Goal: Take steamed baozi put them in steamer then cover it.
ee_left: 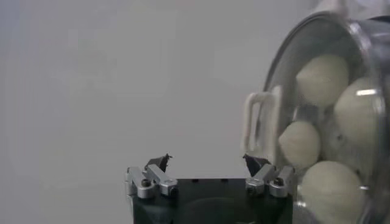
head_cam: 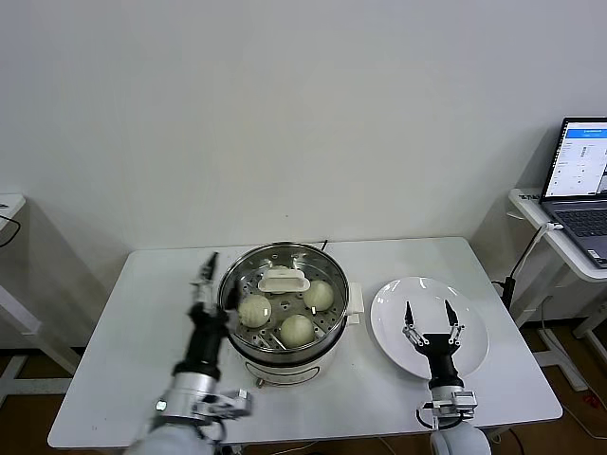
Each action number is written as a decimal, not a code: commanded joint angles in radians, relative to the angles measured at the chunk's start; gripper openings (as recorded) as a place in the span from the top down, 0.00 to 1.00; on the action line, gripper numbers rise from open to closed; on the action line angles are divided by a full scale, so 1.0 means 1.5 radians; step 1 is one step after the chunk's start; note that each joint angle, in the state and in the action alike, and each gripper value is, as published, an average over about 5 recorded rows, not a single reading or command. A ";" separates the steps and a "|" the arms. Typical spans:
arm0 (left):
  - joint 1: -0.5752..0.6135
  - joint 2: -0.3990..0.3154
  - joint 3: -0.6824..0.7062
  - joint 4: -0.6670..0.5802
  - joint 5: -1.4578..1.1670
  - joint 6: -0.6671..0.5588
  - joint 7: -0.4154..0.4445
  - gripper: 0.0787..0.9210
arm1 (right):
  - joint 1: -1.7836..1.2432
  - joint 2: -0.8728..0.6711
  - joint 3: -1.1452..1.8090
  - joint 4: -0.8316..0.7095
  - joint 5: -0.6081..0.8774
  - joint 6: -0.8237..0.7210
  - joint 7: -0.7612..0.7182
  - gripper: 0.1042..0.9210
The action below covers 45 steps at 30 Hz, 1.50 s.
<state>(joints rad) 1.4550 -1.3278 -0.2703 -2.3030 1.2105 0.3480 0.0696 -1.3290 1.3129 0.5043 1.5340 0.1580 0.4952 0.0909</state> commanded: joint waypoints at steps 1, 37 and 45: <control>-0.003 0.022 -0.357 0.077 -0.646 -0.192 -0.110 0.12 | -0.011 -0.017 -0.009 0.069 0.095 -0.087 0.006 0.12; 0.018 0.009 -0.361 0.198 -0.802 -0.270 0.007 0.12 | -0.006 -0.028 -0.026 0.070 0.113 -0.134 0.022 0.12; 0.019 0.004 -0.347 0.201 -0.791 -0.268 0.004 0.12 | -0.013 -0.025 -0.024 0.075 0.099 -0.131 0.029 0.12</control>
<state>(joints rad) 1.4814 -1.3188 -0.7952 -2.0124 0.0281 -0.0453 0.0760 -1.3441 1.2746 0.4666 1.6397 0.3219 0.3037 0.1303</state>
